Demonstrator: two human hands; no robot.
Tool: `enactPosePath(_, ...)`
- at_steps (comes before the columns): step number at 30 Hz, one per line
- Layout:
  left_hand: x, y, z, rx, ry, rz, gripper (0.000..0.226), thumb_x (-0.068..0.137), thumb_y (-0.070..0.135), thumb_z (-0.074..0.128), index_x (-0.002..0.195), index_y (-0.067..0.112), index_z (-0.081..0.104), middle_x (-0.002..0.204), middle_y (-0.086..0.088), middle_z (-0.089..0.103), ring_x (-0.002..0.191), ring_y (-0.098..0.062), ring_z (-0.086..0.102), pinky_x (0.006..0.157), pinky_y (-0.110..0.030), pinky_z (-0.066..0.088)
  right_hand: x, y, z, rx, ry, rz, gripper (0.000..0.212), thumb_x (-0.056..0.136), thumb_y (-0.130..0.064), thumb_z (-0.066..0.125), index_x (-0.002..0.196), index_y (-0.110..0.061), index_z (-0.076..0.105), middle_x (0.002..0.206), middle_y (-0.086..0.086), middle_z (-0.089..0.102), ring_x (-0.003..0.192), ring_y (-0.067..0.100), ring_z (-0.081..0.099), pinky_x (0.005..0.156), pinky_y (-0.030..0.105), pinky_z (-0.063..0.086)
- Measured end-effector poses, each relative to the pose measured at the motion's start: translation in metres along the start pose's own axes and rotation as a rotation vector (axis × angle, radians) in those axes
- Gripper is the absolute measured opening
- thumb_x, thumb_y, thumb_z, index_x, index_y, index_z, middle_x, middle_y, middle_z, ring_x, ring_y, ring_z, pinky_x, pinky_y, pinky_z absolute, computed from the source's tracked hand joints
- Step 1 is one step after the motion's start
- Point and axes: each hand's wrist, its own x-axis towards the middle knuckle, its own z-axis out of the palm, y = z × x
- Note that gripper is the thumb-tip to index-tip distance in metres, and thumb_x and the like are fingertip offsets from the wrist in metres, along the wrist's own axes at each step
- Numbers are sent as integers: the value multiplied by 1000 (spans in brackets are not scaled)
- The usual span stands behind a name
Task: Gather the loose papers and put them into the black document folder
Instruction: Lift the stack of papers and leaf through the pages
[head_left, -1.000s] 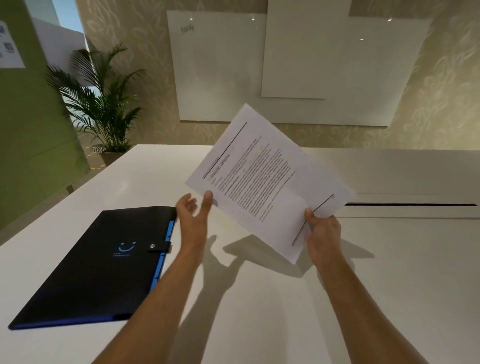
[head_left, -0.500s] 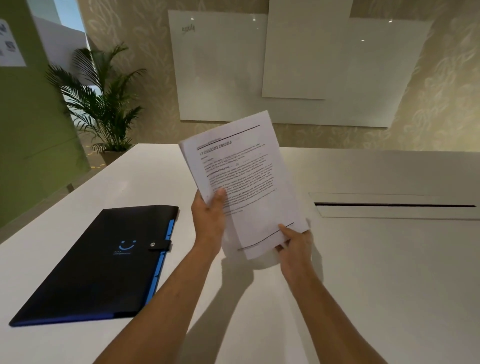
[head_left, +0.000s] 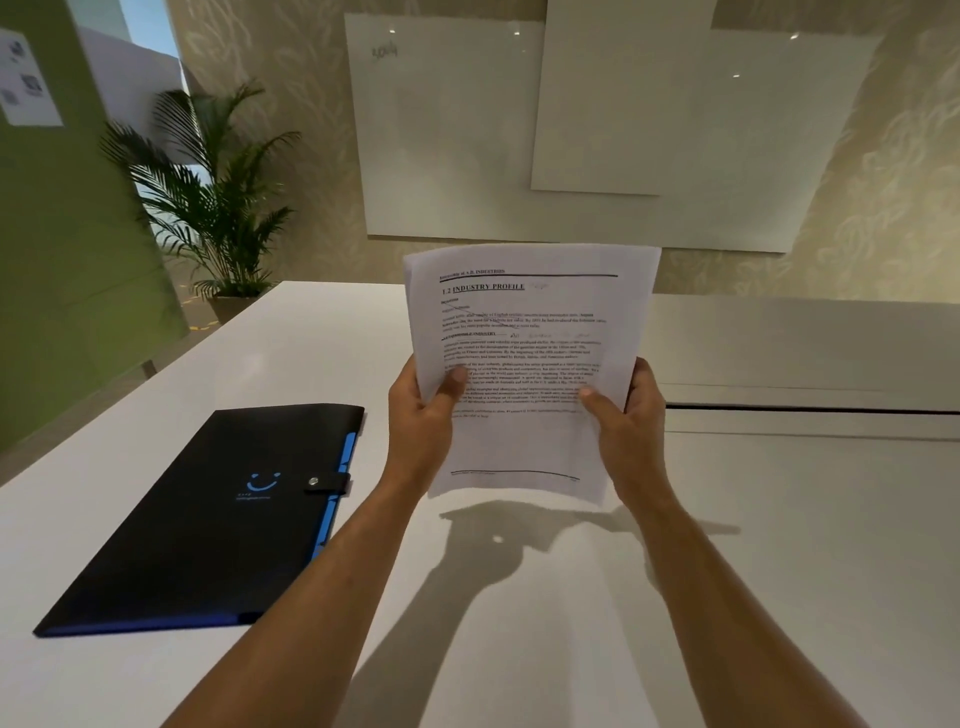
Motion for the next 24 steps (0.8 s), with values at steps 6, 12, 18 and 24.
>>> enactPosePath(6,-25,-32,-4,-3,13,-97,24,90,24,62,113,30,58,107,6,67,99,-19,65,73,-29,59,-32,40,-1,-96,11,106,37,86,-4,58,111,-29,48,110,-5,62,102,10,62,68,14,54)
enactPosePath(12,-27,-32,2,5,48,-147,19,94,21,57,106,35,56,109,4,65,98,-17,65,74,-28,58,-35,47,1,-155,59,120,33,89,-3,55,115,-22,47,107,-12,60,93,-3,60,65,7,49)
enactPosePath(18,-18,-36,3,83,15,-321,18,93,20,56,106,33,52,106,10,63,94,-10,62,61,-16,53,-17,44,-14,-280,60,278,41,77,-6,54,115,-23,52,104,-10,65,95,13,65,75,31,56)
enactPosePath(24,-17,-62,4,188,-69,-588,22,90,13,55,109,21,47,100,7,61,88,-11,61,56,-19,48,-12,55,-30,-272,-38,583,41,74,-6,50,112,-20,55,110,3,69,95,25,68,83,48,58)
